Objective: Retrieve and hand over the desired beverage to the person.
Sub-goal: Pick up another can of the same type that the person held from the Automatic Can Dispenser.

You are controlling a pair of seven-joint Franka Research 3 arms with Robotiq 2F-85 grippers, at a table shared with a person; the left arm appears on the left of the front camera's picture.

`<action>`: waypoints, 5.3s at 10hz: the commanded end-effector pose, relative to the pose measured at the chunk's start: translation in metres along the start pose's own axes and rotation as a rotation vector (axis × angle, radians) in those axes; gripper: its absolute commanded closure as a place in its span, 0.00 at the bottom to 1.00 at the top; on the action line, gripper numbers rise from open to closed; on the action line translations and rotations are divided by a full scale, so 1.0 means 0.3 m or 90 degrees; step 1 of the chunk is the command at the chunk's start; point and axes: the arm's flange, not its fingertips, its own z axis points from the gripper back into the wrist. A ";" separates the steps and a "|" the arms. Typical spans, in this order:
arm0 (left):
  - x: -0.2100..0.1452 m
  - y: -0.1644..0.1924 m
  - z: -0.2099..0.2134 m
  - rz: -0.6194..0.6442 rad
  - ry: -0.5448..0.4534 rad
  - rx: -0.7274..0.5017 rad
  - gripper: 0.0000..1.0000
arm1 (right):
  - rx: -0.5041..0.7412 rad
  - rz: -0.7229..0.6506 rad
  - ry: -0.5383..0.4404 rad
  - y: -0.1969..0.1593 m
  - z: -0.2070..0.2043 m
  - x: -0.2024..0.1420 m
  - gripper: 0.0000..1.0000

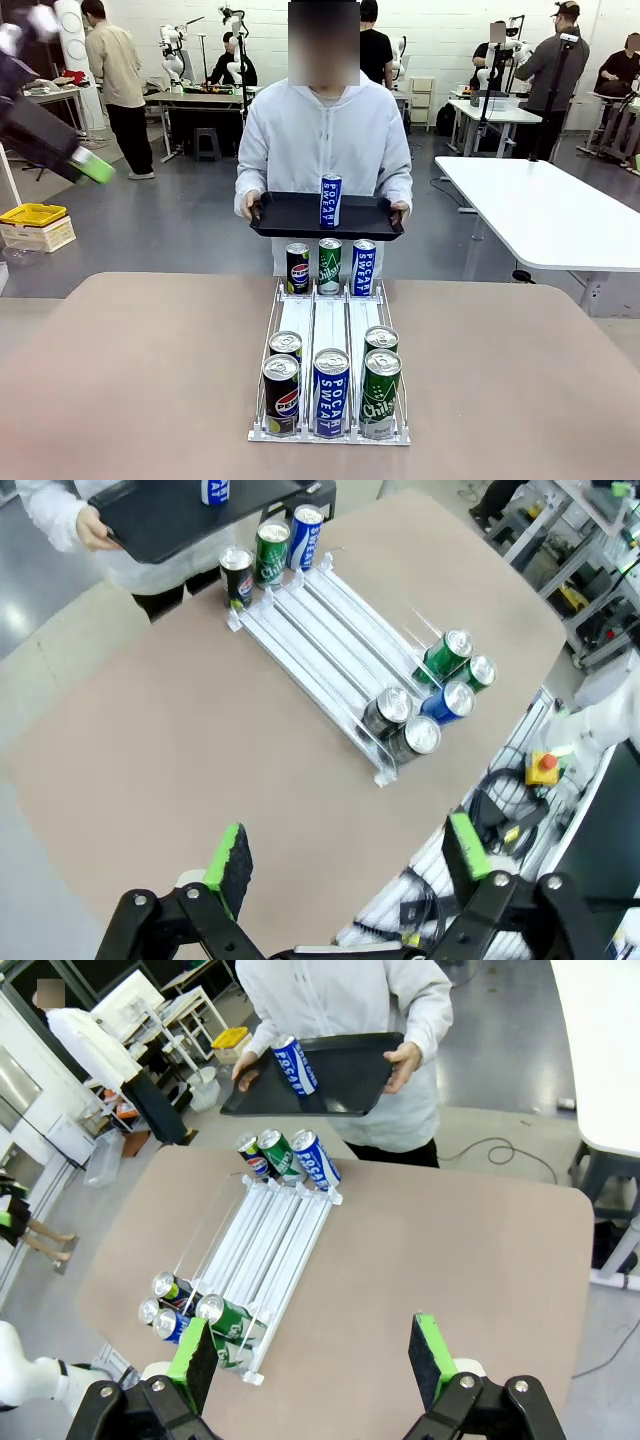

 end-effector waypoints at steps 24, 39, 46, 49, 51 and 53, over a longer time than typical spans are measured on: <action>0.137 -0.445 -0.783 0.286 0.327 0.241 0.00 | 0.020 0.002 -0.004 -0.005 -0.008 0.003 0.00; 0.035 -0.479 -1.012 0.349 0.234 0.279 0.00 | 0.020 0.002 -0.004 -0.005 -0.008 0.003 0.00; 0.042 -0.445 -1.050 0.374 0.244 0.271 0.00 | 0.020 0.002 -0.004 -0.005 -0.008 0.003 0.00; 0.039 -0.436 -1.071 0.374 0.247 0.268 0.00 | 0.020 0.002 -0.004 -0.005 -0.008 0.003 0.00; 0.040 -0.429 -1.071 0.375 0.241 0.267 0.00 | 0.020 0.002 -0.004 -0.005 -0.008 0.003 0.00; 0.045 -0.421 -1.076 0.372 0.235 0.264 0.00 | 0.020 0.002 -0.004 -0.005 -0.008 0.003 0.00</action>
